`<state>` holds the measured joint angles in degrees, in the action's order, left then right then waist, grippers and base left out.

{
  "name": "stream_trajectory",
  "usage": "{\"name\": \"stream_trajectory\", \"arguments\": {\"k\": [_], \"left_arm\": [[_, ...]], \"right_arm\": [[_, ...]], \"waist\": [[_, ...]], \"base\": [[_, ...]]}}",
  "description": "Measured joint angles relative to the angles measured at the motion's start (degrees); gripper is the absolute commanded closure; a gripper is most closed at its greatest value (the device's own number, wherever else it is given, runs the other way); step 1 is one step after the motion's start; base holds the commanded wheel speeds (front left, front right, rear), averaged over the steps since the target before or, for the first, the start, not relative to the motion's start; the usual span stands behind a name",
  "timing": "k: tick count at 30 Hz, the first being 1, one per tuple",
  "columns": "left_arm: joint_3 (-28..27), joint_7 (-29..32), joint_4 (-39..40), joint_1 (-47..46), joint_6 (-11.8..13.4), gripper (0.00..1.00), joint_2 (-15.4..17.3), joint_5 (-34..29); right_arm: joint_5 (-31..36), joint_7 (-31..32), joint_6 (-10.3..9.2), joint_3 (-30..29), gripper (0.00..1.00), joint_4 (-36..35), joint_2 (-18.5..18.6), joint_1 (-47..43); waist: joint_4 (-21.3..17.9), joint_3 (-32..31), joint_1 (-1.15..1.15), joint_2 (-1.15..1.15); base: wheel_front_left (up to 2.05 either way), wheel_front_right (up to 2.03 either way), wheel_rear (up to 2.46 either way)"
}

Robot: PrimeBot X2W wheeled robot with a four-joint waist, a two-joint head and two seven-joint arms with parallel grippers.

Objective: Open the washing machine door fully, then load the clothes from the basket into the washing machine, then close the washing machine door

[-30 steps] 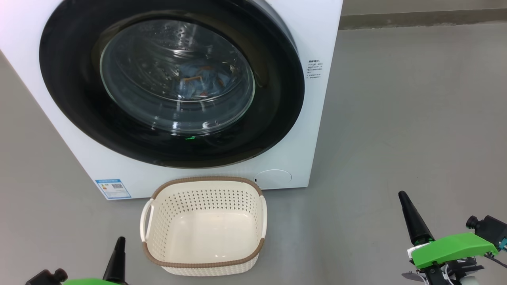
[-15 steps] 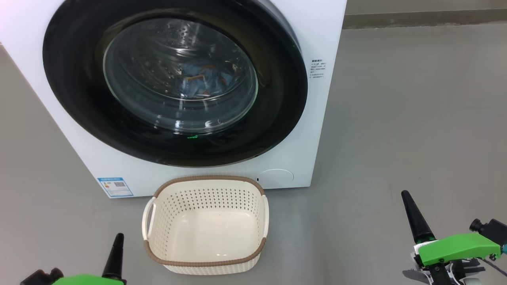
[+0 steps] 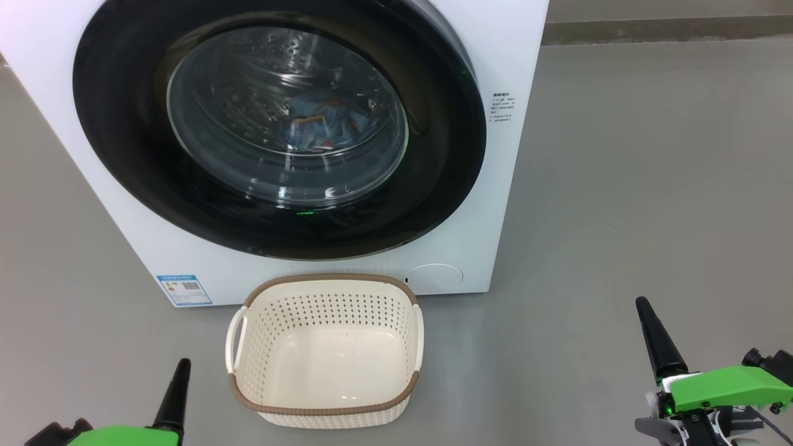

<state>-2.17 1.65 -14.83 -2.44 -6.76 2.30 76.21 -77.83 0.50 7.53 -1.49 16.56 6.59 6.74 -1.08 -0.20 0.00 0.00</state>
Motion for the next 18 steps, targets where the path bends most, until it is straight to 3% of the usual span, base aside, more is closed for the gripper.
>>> {"name": "stream_trajectory", "arguments": {"k": [18], "left_arm": [[-1.51,2.82,-0.35,-0.98,-0.07,1.00,-0.12,8.95]], "right_arm": [[-8.76,3.01,-0.13,-3.10,1.00,-0.25,-1.71,-0.02]], "waist": [[0.66,0.13,0.00,0.00]], "base": [[0.00,0.00,0.00]]}}
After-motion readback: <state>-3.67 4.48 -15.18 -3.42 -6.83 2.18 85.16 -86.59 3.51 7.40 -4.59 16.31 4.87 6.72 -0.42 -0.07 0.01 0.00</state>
